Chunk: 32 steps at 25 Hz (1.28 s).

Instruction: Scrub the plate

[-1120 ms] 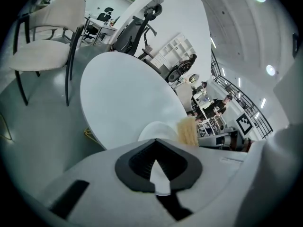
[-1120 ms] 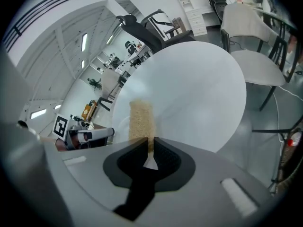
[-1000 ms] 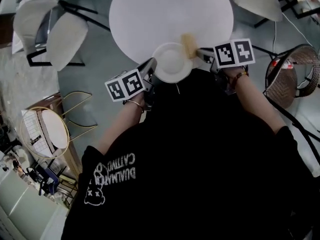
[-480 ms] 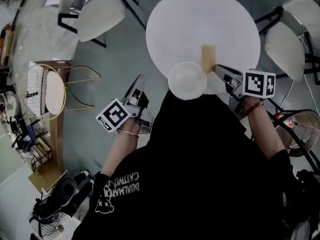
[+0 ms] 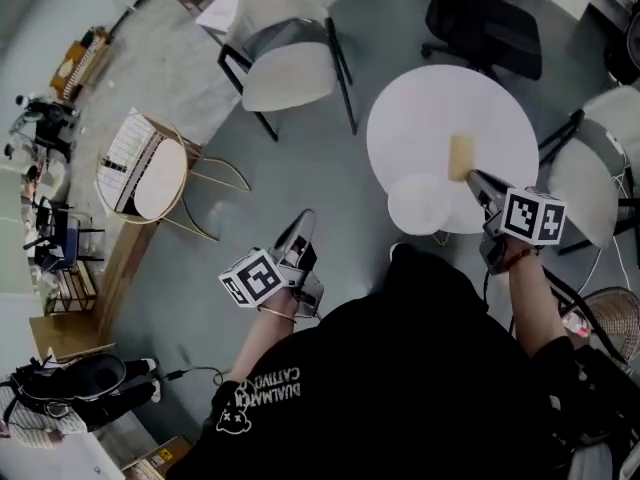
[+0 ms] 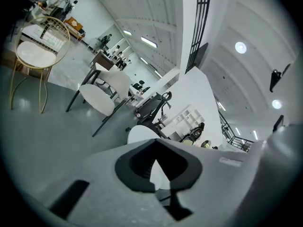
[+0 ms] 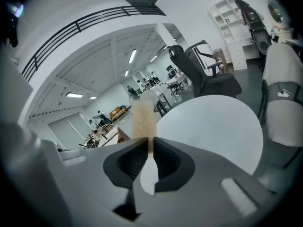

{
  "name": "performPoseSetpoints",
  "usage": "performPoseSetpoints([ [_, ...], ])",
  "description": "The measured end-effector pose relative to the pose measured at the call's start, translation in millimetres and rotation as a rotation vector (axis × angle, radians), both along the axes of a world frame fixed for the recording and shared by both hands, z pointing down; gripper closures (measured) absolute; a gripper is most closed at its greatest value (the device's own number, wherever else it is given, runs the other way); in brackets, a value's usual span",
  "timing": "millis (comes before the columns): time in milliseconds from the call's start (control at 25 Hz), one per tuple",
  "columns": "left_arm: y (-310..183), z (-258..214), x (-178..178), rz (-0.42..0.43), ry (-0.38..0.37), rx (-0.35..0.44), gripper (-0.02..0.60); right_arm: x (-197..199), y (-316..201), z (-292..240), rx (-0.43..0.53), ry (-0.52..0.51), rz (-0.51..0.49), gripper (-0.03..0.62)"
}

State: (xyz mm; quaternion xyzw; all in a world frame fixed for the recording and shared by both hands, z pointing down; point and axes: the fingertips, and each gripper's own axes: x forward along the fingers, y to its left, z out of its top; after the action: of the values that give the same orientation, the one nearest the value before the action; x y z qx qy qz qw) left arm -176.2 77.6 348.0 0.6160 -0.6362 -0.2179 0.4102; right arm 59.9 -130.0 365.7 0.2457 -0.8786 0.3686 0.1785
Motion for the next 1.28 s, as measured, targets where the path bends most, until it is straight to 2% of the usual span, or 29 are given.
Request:
performPoseSetpoints([
  [240,69.9,-62.7,31.0,0.020,-0.061,0.156,0.581,14.5,78.1,-65.8,0.116,-0.030,0.022,0.554],
  [360,107.5,-89.0,50.6,0.050,-0.135,0.213,0.581,31.6,124.5,-87.4,0.248,0.044,-0.004,0.554],
  [480,133.0,-103.2,69.4,0.064,-0.148,0.262,0.581,48.1,158.1,-100.8,0.370,0.136,-0.026,0.554],
  [680,149.6,-111.5,109.3,0.120,-0.102,0.292,0.581,56.4,202.4,-109.0,0.361,0.108,-0.078,0.554],
  [880,153.3,-127.9,145.8,0.134,-0.156,0.312,0.581,80.0,234.2,-115.0,0.420,0.126,-0.161,0.554],
  [1080,130.0,-147.5,189.0,0.126,-0.204,0.344,0.581,120.2,213.8,-120.4,0.454,0.133,-0.202,0.554],
  [1280,138.9,-140.9,238.5,0.072,-0.170,0.337,0.581,172.6,206.7,-122.3,0.453,0.170,-0.220,0.556],
])
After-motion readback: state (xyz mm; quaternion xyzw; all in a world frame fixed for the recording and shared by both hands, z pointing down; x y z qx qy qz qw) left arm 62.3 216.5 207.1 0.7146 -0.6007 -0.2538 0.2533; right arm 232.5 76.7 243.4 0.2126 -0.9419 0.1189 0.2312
